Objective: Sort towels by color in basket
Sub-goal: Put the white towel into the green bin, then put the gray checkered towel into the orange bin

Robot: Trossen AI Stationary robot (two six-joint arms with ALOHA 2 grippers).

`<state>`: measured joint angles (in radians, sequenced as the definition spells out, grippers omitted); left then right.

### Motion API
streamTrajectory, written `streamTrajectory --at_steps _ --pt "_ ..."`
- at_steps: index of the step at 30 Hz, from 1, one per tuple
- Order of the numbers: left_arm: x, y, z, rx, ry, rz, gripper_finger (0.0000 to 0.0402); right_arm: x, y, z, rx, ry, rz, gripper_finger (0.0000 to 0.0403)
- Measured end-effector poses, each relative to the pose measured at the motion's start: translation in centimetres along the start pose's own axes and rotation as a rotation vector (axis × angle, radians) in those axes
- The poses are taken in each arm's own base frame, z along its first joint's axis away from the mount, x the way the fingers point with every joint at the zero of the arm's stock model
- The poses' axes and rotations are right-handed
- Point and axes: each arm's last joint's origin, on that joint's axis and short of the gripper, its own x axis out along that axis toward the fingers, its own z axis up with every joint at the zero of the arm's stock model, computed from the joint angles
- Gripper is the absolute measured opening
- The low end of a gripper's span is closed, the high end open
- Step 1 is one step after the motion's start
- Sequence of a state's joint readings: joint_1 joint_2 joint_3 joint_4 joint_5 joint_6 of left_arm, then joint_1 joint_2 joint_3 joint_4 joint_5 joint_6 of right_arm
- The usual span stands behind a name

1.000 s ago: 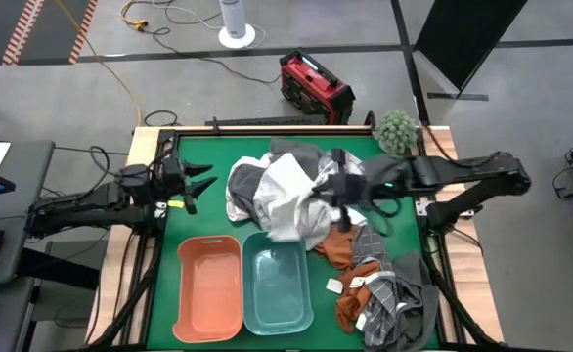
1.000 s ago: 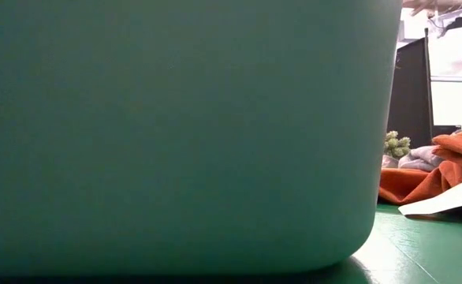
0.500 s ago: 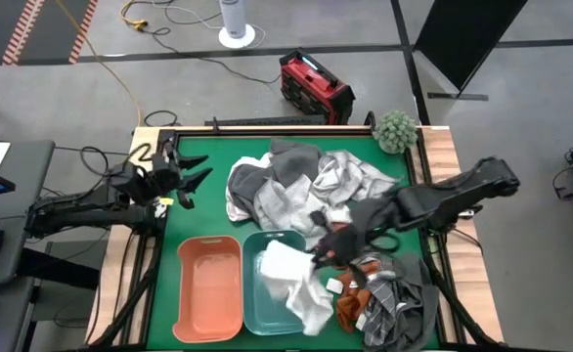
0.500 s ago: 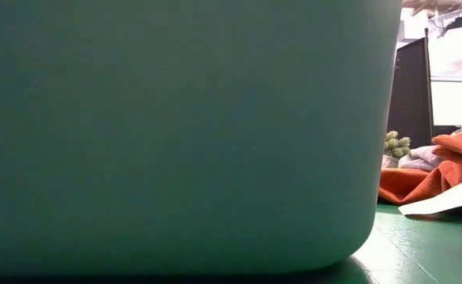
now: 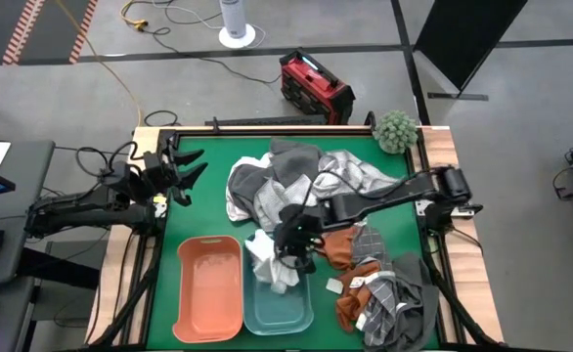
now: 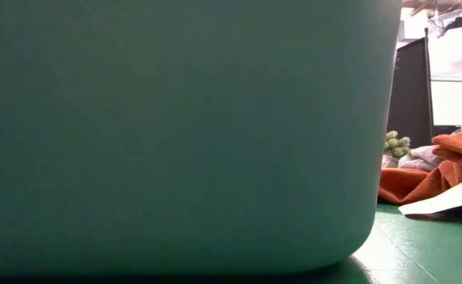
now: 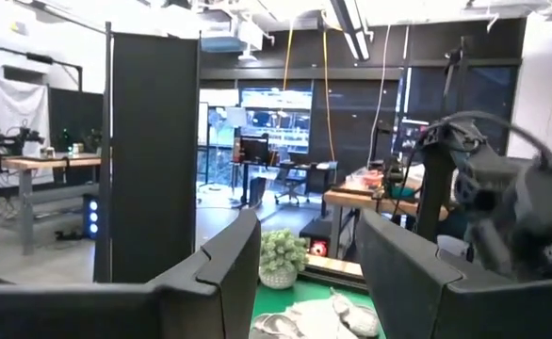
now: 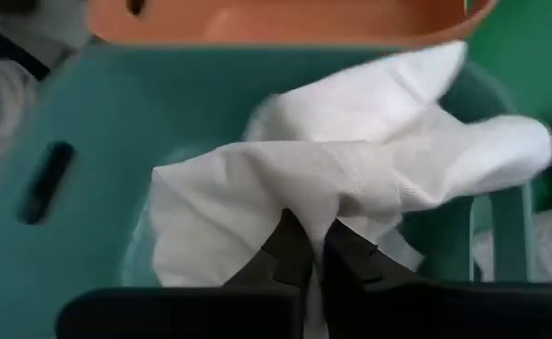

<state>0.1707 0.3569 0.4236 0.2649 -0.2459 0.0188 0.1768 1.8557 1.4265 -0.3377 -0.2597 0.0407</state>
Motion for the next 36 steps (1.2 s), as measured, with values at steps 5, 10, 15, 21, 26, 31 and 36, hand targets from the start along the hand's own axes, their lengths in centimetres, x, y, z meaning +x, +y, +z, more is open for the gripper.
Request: streamTrajectory --at_steps 5,10,15,21,26,31,36 --pt "0.0 0.0 -0.1 0.031 0.007 0.009 0.0167 2.5 0.2 -1.4 -0.059 0.074 0.017 0.0071" --pt "0.0 0.1 -0.1 0.037 0.013 0.021 0.0167 2.1 0.6 -1.1 -0.068 0.06 0.023 0.0138" --pt "0.0 0.1 -0.2 0.037 0.016 0.021 0.0167 0.5 1.2 -0.3 -0.027 0.023 0.027 0.0232" --pt "0.0 0.1 -0.5 0.038 0.052 0.02 0.0167 -4.4 2.4 0.3 0.039 0.118 0.019 0.0303" --pt "0.0 0.1 -0.7 0.048 0.075 0.02 0.0167 -7.6 4.4 -0.5 0.138 0.239 -0.102 0.0299" --pt "0.0 0.1 -0.7 0.049 0.076 0.021 0.0167 -6.2 6.1 -3.7 0.248 0.554 -0.152 0.0278" --pt "0.0 0.1 -0.9 0.055 0.094 0.021 0.0167 -4.8 7.8 -6.3 0.418 0.797 -0.26 0.0265"
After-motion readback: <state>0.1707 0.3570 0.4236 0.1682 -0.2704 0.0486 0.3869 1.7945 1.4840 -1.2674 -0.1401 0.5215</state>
